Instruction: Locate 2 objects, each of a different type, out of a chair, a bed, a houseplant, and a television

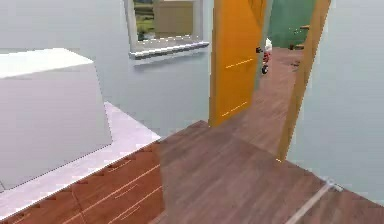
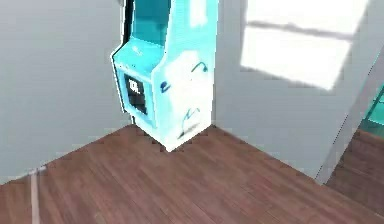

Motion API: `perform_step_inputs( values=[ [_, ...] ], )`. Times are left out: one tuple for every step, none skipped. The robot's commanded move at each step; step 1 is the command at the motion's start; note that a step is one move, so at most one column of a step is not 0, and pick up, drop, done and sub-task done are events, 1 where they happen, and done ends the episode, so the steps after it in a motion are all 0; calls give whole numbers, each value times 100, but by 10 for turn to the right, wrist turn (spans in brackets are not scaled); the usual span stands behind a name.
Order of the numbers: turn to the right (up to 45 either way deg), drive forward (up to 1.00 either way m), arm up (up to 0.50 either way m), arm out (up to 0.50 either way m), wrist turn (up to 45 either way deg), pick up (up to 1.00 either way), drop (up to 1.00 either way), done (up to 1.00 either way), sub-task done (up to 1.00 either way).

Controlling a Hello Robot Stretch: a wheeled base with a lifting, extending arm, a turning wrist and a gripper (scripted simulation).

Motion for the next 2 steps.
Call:
perform_step_inputs(
  values=[
    [-450,0,0,0,0,0,0,0,0],
    [-450,0,0,0,0,0,0,0,0]
  ],
)
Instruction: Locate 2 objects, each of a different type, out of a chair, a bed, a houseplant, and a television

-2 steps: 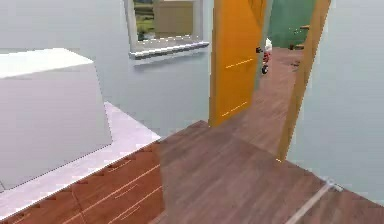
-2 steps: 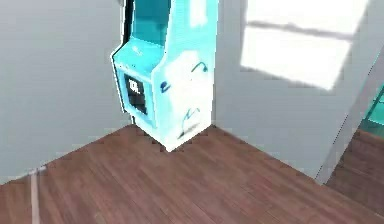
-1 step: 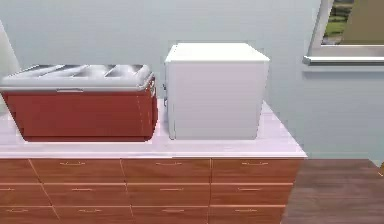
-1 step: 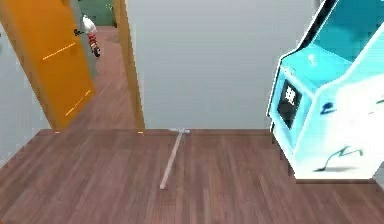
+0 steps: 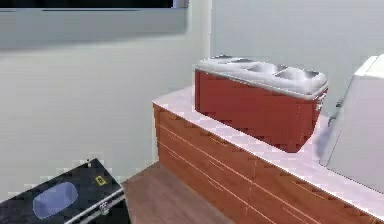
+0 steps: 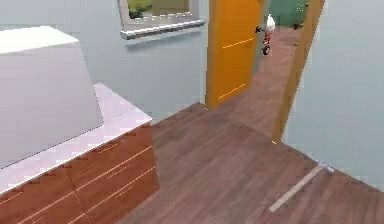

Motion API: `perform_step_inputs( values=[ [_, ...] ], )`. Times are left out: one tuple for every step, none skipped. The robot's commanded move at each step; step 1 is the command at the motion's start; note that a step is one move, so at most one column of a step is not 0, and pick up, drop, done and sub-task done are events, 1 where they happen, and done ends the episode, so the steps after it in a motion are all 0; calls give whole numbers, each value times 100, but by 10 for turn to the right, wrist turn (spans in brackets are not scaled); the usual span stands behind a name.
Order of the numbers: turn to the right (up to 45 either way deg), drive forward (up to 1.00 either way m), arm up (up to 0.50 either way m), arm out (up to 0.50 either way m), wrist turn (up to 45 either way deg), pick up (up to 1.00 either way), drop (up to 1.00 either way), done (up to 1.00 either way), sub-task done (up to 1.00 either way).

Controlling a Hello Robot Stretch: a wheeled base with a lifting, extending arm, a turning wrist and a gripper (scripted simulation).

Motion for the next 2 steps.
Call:
perform_step_inputs(
  values=[
    [-420,0,0,0,0,0,0,0,0],
    [0,60,0,0,0,0,0,0,0]
  ],
)
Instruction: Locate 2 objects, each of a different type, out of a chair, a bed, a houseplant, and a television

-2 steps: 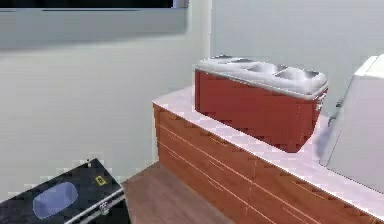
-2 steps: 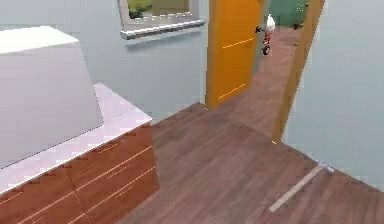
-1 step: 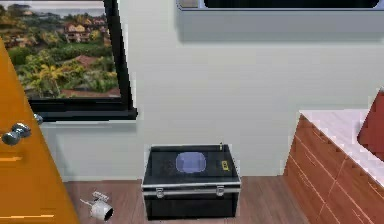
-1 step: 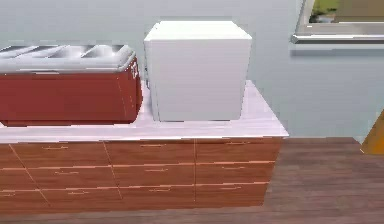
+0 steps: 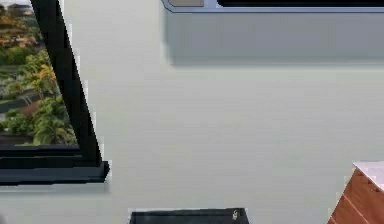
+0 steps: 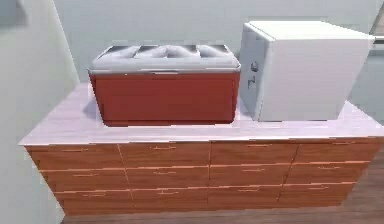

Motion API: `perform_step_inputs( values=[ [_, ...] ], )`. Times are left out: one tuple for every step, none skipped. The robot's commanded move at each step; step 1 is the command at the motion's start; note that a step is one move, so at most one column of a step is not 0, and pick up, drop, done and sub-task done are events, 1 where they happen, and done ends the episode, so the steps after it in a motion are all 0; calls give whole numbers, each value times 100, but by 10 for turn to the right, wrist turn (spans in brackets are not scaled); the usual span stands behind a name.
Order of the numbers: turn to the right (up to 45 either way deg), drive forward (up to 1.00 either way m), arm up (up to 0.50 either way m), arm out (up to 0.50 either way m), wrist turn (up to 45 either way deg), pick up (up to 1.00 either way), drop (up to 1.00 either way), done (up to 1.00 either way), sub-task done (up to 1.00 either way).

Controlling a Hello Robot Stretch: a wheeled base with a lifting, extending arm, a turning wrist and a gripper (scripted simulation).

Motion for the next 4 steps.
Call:
perform_step_inputs(
  values=[
    [330,0,0,0,0,0,0,0,0],
    [0,0,0,0,0,0,0,0,100],
    [-450,0,0,0,0,0,0,0,0],
    [-450,0,0,0,0,0,0,0,0]
  ],
)
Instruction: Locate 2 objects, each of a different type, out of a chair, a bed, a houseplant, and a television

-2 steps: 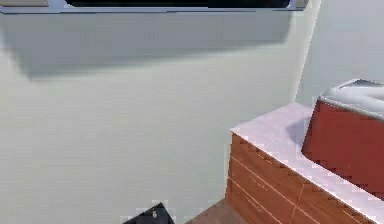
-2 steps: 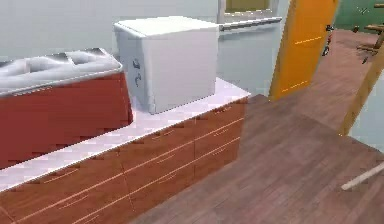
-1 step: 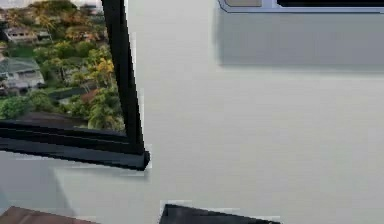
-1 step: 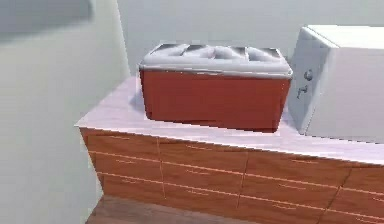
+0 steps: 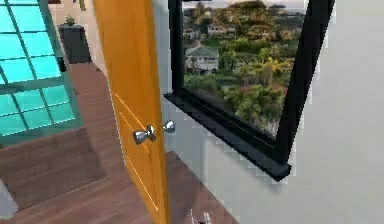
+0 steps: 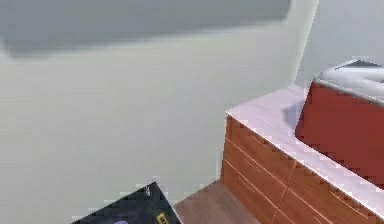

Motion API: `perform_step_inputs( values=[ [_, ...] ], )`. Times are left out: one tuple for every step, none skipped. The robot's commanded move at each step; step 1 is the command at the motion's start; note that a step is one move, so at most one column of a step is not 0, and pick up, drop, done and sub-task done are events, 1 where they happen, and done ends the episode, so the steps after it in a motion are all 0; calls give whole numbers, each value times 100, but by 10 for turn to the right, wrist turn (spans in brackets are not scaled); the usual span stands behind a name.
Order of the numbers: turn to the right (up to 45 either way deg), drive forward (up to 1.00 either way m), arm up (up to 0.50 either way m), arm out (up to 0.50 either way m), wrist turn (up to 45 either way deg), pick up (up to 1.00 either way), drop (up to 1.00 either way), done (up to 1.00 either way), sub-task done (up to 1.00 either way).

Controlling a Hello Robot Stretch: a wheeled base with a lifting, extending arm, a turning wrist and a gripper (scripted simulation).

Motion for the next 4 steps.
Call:
perform_step_inputs(
  values=[
    [-420,0,0,0,0,0,0,0,0],
    [0,90,0,0,0,0,0,0,0],
    [60,0,0,0,0,0,0,0,0],
    [0,100,0,0,0,0,0,0,0]
  ],
)
